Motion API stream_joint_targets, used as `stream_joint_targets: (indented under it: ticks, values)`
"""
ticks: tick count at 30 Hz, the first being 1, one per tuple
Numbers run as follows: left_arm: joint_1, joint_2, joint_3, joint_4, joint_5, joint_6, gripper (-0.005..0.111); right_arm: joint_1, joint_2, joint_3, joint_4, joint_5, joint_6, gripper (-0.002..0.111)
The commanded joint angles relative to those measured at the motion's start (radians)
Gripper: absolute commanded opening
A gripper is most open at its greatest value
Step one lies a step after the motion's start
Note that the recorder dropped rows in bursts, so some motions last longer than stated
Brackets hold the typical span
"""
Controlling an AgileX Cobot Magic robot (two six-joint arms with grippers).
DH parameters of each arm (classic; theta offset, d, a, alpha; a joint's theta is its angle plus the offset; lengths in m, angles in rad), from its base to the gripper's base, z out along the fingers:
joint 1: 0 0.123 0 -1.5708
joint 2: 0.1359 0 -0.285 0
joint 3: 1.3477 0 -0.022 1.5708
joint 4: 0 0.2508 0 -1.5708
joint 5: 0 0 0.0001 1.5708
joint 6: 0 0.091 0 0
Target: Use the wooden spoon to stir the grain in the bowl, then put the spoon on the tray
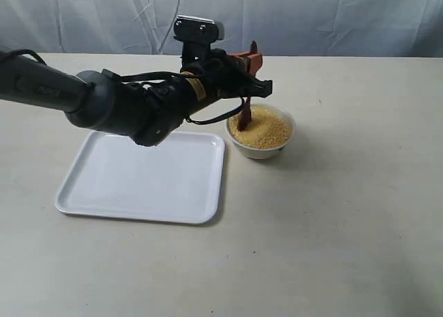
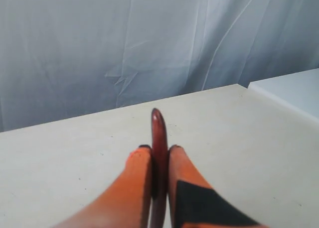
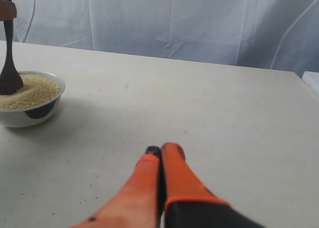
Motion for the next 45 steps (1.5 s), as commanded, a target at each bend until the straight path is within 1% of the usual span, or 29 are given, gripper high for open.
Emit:
stream_joint_targets:
  ticks: [1,3,7,10,12,15,18,21,22,26,32,36,39,41,45]
  values:
    - [-0.007,-0.003,-0.002,0.0,-0.021,-0.048,0.0,-0.004,-0.007,0.002,-0.004,-0.007,0.001,0.0]
    - [-0.007,-0.02,-0.002,-0.024,-0.021,-0.058,0.0,-0.004,-0.007,0.002,-0.004,-0.007,0.001,0.0]
    - [-0.007,-0.069,-0.002,-0.024,-0.016,-0.06,0.0,-0.004,-0.007,0.002,-0.004,-0.007,0.001,0.0]
    - [0.007,-0.088,-0.002,-0.03,-0.013,-0.042,0.0,-0.004,-0.007,0.002,-0.004,-0.007,0.001,0.0]
    - [0.024,-0.086,-0.002,-0.027,0.058,-0.042,0.0,-0.004,-0.007,0.002,-0.002,-0.007,0.001,0.0]
    - [0.033,-0.053,-0.002,-0.011,0.071,-0.038,0.0,-0.004,-0.007,0.002,-0.002,-0.007,0.001,0.0]
    - [0.03,-0.024,-0.002,0.012,0.07,-0.083,0.0,-0.004,-0.007,0.002,-0.002,-0.007,0.001,0.0]
    - [0.03,-0.022,-0.002,0.023,0.057,-0.19,0.0,-0.004,-0.007,0.002,-0.004,-0.007,0.001,0.0]
    - [0.03,-0.024,-0.002,0.042,0.021,-0.241,0.0,-0.004,-0.007,0.002,-0.004,-0.007,0.001,0.0]
    - [0.03,-0.024,-0.002,0.067,-0.067,-0.335,0.0,-0.004,-0.007,0.002,-0.002,-0.007,0.001,0.0]
    - [0.036,-0.028,-0.002,0.043,-0.066,-0.32,0.0,-0.004,-0.007,0.002,-0.001,-0.007,0.001,0.0]
    - [0.036,-0.028,-0.002,0.003,-0.065,-0.181,0.0,-0.004,-0.007,0.002,-0.001,-0.007,0.001,0.0]
    - [0.036,-0.028,-0.002,0.003,-0.023,-0.075,0.0,-0.004,-0.007,0.002,-0.001,-0.007,0.001,0.0]
    - [0.036,-0.024,-0.002,0.003,0.005,-0.073,0.0,-0.004,-0.007,0.002,-0.001,-0.007,0.001,0.0]
    - [0.032,-0.004,-0.002,0.016,0.008,-0.117,0.0,-0.004,-0.007,0.002,-0.001,-0.007,0.001,0.0]
